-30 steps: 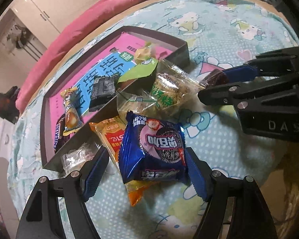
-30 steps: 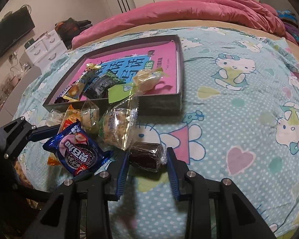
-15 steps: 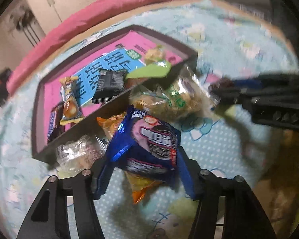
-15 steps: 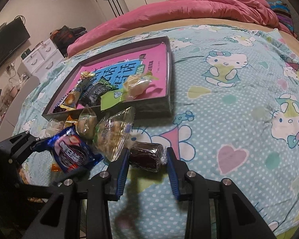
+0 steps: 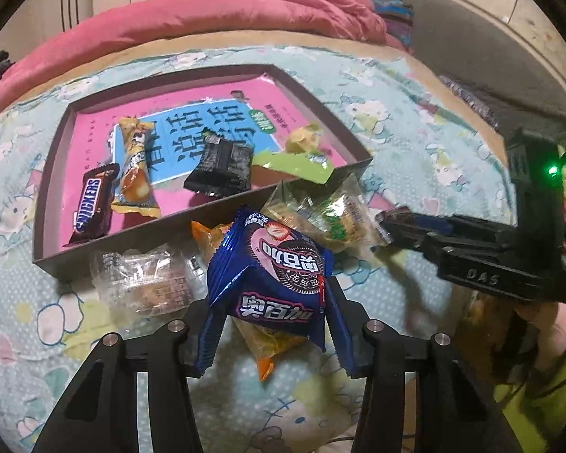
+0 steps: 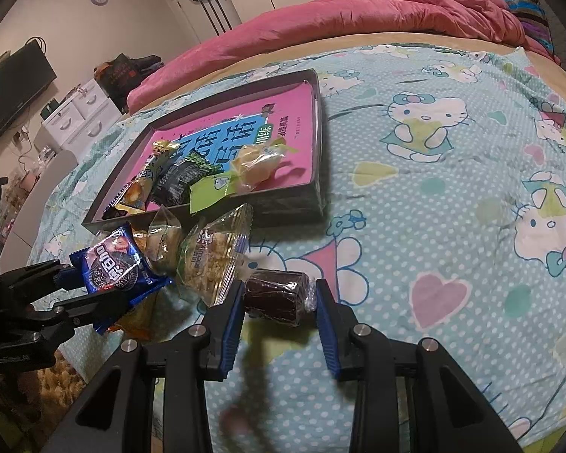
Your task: Organize snacks
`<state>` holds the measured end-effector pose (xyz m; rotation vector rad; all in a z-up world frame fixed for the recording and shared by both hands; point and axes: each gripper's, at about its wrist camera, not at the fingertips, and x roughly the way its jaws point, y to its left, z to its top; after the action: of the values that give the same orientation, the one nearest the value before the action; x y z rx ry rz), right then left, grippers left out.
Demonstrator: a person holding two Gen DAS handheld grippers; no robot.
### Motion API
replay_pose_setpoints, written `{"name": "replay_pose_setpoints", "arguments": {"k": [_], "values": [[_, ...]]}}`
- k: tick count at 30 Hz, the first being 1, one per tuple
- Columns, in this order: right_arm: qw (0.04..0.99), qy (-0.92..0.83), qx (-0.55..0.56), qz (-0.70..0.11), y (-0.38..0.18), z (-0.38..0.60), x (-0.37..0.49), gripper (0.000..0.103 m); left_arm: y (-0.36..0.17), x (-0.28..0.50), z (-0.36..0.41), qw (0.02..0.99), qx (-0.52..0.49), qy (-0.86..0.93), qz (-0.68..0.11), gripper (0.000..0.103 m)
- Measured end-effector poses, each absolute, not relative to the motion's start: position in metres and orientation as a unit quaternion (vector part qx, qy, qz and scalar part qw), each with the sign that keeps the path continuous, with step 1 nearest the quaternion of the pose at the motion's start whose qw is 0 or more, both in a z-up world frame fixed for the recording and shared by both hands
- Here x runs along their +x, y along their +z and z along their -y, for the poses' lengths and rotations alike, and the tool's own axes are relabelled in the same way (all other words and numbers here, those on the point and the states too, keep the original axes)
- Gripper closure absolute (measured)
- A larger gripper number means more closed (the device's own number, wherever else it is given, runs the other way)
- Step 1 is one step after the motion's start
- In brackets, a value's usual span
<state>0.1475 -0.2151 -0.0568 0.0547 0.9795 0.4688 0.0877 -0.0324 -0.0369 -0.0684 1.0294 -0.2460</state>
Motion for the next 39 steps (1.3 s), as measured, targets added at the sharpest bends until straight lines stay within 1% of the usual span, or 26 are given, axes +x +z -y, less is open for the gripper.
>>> {"name": "replay_pose_setpoints", "arguments": {"k": [13, 22, 39], "values": [[0.856, 0.222, 0.035, -0.465, -0.056, 0.218, 0.148, 0.066, -0.032, 0.090, -0.007, 0.865, -0.100, -0.101, -0.481, 0.052], [0.858, 0.220, 0.031, -0.463, -0.055, 0.216, 0.147, 0.066, -0.021, 0.087, -0.021, 0.877, -0.118, -0.092, -0.456, 0.053], [0.887, 0.208, -0.012, -0.412, -0.024, 0.203, 0.133, 0.066, -0.003, 0.079, -0.052, 0.895, -0.142, -0.067, -0.417, 0.054]]}}
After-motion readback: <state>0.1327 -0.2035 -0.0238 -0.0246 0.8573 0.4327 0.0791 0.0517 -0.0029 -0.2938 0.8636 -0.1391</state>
